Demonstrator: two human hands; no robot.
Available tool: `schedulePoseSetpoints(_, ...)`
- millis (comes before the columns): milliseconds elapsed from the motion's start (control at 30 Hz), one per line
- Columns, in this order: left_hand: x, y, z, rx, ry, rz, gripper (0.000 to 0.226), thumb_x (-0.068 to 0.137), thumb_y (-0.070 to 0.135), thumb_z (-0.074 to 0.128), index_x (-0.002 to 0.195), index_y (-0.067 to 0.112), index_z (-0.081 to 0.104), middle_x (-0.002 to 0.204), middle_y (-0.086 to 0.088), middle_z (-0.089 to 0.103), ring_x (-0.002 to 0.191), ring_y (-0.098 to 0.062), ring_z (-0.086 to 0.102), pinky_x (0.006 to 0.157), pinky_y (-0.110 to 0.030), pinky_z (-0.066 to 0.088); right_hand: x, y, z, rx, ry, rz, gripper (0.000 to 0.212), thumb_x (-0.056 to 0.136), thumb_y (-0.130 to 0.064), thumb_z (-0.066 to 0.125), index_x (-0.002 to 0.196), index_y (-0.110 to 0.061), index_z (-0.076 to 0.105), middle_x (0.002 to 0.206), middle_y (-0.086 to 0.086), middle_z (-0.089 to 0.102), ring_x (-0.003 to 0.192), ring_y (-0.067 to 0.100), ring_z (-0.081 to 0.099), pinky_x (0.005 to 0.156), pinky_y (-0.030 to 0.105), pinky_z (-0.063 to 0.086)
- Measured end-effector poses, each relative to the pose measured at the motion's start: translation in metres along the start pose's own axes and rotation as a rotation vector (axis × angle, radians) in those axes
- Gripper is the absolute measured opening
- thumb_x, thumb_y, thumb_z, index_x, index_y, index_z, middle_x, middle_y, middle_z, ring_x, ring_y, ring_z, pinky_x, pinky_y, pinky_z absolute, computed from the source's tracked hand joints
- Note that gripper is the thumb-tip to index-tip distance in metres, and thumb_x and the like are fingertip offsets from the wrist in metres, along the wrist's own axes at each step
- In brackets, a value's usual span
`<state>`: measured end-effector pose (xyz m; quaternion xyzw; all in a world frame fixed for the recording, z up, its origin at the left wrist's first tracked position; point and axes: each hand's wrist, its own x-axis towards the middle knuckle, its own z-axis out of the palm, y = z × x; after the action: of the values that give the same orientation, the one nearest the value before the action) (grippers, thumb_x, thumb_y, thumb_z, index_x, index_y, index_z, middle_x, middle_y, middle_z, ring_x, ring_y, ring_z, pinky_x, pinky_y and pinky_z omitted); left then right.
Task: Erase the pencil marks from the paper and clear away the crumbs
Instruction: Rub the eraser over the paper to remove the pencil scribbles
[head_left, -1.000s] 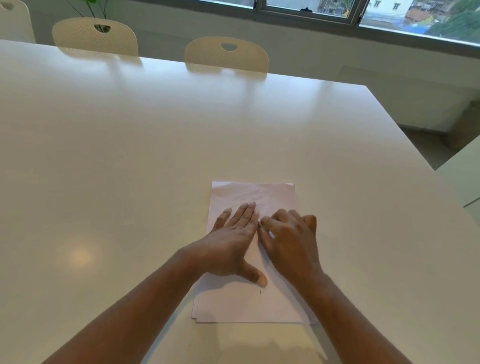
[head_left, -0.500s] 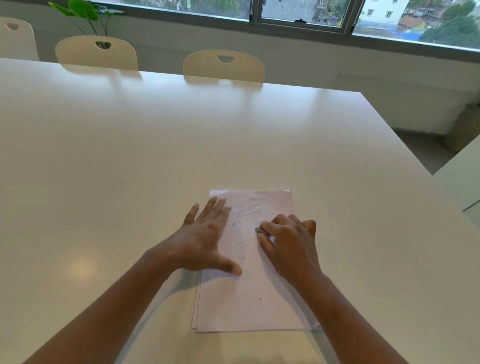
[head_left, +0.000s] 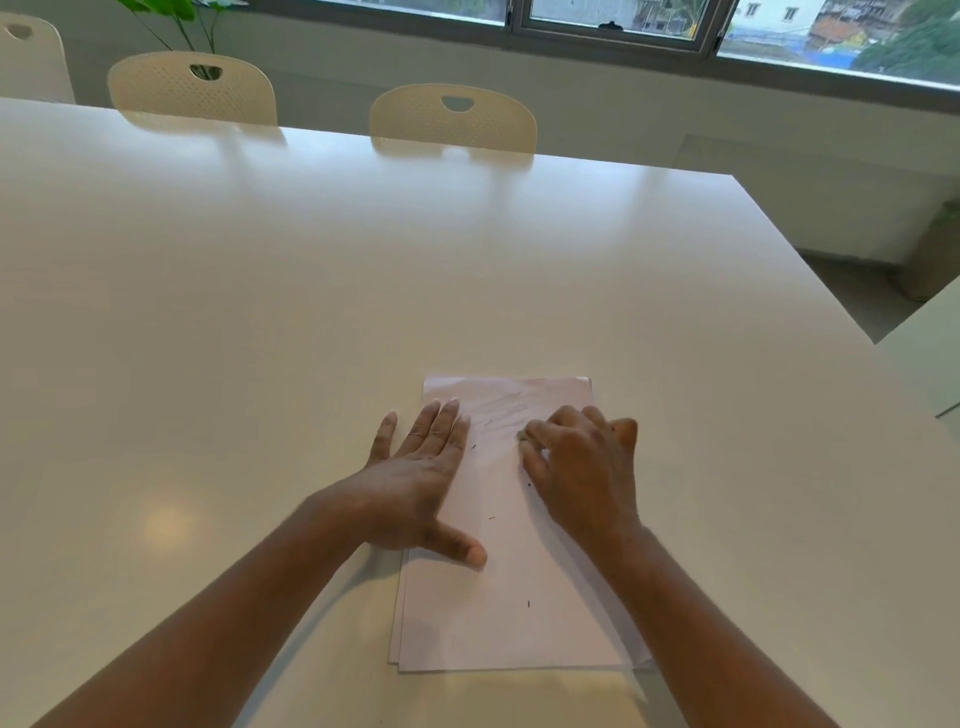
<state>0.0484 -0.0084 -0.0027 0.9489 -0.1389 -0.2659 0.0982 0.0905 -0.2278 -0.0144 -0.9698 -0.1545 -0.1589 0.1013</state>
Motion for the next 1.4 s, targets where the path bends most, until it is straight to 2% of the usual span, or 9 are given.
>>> schedulePoseSetpoints(167, 0.0, 0.0, -0.001, 0.004, -0.011, 0.009, 0.151, 0.068, 0.098, 0.057, 0.153, 0.022, -0.042, 0.156, -0.001, -0.055, 0.14, -0.015, -0.056, 0.118, -0.058, -0.032, -0.026, -0.023, 0.002, 0.067, -0.003, -0.171, 0.023, 0.096, -0.041, 0.059, 0.083, -0.031, 0.076, 0.08, -0.01, 0.067, 0.078, 0.017, 0.059, 0.075, 0.039, 0.029)
schedulePoseSetpoints(333, 0.0, 0.0, -0.001, 0.002, -0.018, 0.007, 0.148, 0.069, 0.098, 0.058, 0.154, 0.027, -0.041, 0.156, 0.0, -0.056, 0.139, -0.014, -0.056, 0.116, -0.058, -0.033, 0.009, 0.011, 0.003, -0.037, 0.039, 0.055, 0.024, 0.095, -0.038, 0.059, 0.075, -0.029, 0.07, 0.081, -0.009, 0.067, 0.081, 0.021, 0.061, 0.072, 0.038, 0.025)
schedulePoseSetpoints(533, 0.0, 0.001, -0.002, -0.001, -0.028, 0.003, 0.148, 0.069, 0.096, 0.059, 0.154, 0.027, -0.041, 0.155, 0.0, -0.056, 0.139, -0.015, -0.057, 0.116, -0.058, -0.033, -0.019, -0.011, 0.002, 0.04, 0.0, -0.13, 0.022, 0.095, -0.041, 0.059, 0.084, -0.032, 0.075, 0.084, -0.01, 0.069, 0.082, 0.018, 0.061, 0.076, 0.04, 0.031)
schedulePoseSetpoints(700, 0.0, 0.0, -0.002, -0.003, -0.023, 0.008, 0.148, 0.069, 0.096, 0.058, 0.154, 0.026, -0.041, 0.156, -0.001, -0.055, 0.14, -0.016, -0.056, 0.117, -0.059, -0.033, 0.017, 0.021, 0.002, -0.072, 0.063, 0.085, 0.025, 0.094, -0.037, 0.062, 0.072, -0.027, 0.07, 0.078, -0.006, 0.068, 0.079, 0.024, 0.061, 0.071, 0.037, 0.018)
schedulePoseSetpoints(900, 0.0, -0.001, -0.001, -0.015, -0.013, 0.011, 0.149, 0.069, 0.096, 0.058, 0.155, 0.025, -0.04, 0.156, -0.001, -0.055, 0.139, -0.015, -0.057, 0.117, -0.059, -0.033, -0.016, -0.001, 0.002, -0.008, 0.011, -0.072, 0.023, 0.096, -0.038, 0.059, 0.079, -0.029, 0.072, 0.082, -0.008, 0.068, 0.08, 0.019, 0.06, 0.073, 0.038, 0.026)
schedulePoseSetpoints(1033, 0.0, 0.0, -0.001, -0.014, -0.015, 0.015, 0.149, 0.069, 0.096, 0.059, 0.155, 0.026, -0.04, 0.156, 0.0, -0.055, 0.14, -0.015, -0.056, 0.117, -0.059, -0.033, 0.002, 0.021, 0.002, -0.046, 0.058, 0.042, 0.019, 0.094, -0.039, 0.063, 0.083, -0.031, 0.076, 0.083, -0.008, 0.07, 0.08, 0.022, 0.062, 0.071, 0.037, 0.019)
schedulePoseSetpoints(1233, 0.0, -0.001, 0.0, -0.032, 0.013, 0.015, 0.15, 0.068, 0.096, 0.061, 0.156, 0.026, -0.038, 0.159, 0.002, -0.052, 0.14, -0.012, -0.055, 0.116, -0.057, -0.034, 0.0, 0.026, 0.009, 0.194, -0.005, 0.098, 0.013, 0.097, -0.03, 0.067, 0.097, -0.024, 0.078, 0.091, -0.001, 0.069, 0.084, 0.027, 0.068, 0.079, 0.04, 0.049)
schedulePoseSetpoints(1333, 0.0, 0.003, -0.01, -0.029, 0.051, -0.013, 0.153, 0.058, 0.1, 0.057, 0.165, 0.022, -0.022, 0.171, 0.002, -0.033, 0.154, -0.015, -0.038, 0.121, -0.057, -0.026, -0.004, 0.028, 0.011, 0.23, -0.005, 0.112, 0.012, 0.096, -0.029, 0.068, 0.096, -0.021, 0.077, 0.09, 0.002, 0.069, 0.082, 0.031, 0.067, 0.078, 0.042, 0.054)
schedulePoseSetpoints(1400, 0.007, 0.007, -0.027, -0.09, 0.195, -0.046, 0.139, 0.059, 0.101, 0.044, 0.168, 0.023, 0.007, 0.176, 0.001, 0.003, 0.161, -0.017, -0.006, 0.126, -0.053, -0.007, -0.004, 0.026, 0.011, 0.207, 0.007, 0.113, 0.011, 0.096, -0.029, 0.068, 0.094, -0.021, 0.076, 0.09, 0.003, 0.068, 0.082, 0.033, 0.066, 0.077, 0.043, 0.054)
